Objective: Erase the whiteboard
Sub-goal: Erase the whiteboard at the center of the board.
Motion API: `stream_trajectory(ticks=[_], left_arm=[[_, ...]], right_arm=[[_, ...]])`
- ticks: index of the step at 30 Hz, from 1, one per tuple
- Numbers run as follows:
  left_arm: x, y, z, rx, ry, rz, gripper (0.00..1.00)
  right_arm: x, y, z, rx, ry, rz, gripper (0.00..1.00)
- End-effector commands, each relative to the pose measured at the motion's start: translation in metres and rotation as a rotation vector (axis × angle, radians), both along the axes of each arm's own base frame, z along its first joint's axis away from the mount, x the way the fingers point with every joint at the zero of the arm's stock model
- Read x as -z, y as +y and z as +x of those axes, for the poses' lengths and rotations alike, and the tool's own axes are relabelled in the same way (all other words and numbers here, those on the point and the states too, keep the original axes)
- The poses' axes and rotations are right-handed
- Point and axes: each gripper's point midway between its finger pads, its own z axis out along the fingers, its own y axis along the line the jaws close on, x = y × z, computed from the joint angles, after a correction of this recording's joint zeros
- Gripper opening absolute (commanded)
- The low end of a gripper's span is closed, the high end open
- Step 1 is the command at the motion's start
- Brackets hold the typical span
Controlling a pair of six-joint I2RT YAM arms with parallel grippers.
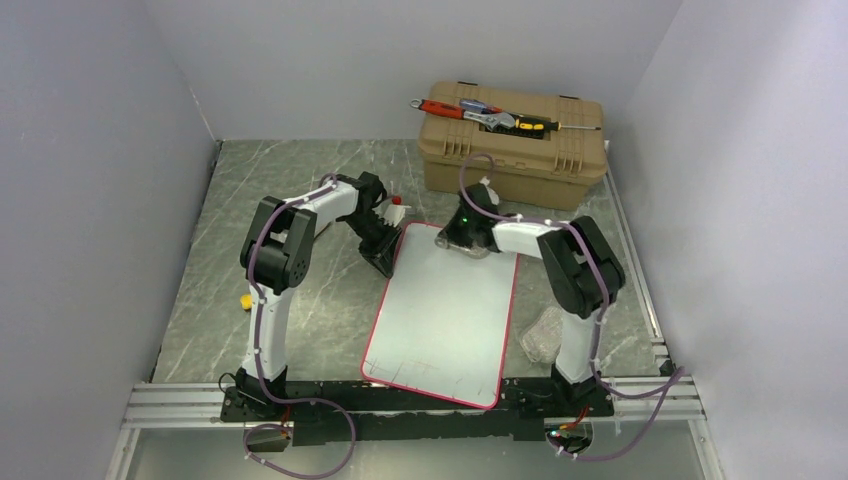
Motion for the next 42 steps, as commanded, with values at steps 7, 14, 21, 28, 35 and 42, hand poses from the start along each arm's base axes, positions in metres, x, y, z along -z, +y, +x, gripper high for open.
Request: stream_trajectory(ticks=[7, 14, 21, 28, 35, 42], left_arm=[[0.05, 0.02, -0.007, 0.042, -0.011, 0.136, 0.21], [0.053, 0.022, -0.008, 0.047, -0.013, 0.142, 0.21], [0.051, 0.022, -0.009, 0.05, -0.017, 0.134, 0.19], [0.051, 0.021, -0.009, 0.049, -0.013, 0.133, 0.19], [0.05, 0.022, -0.011, 0.054, -0.013, 0.128, 0.19], [0.047, 0.021, -0.009, 0.058, -0.021, 0.122, 0.19]], right_arm=[[0.065, 0.059, 0.0, -0.086, 0.13, -0.156, 0.0], [0.077, -0.052, -0.044, 0.051, 0.19, -0.189, 0.0], [0.091, -0.035, -0.038, 0.027, 0.197, -0.179, 0.0], [0.079, 0.029, -0.022, -0.058, 0.161, -0.208, 0.0], [0.076, -0.06, -0.069, 0.08, 0.203, -0.282, 0.0], [0.071, -0.129, -0.09, 0.194, 0.218, -0.363, 0.0]])
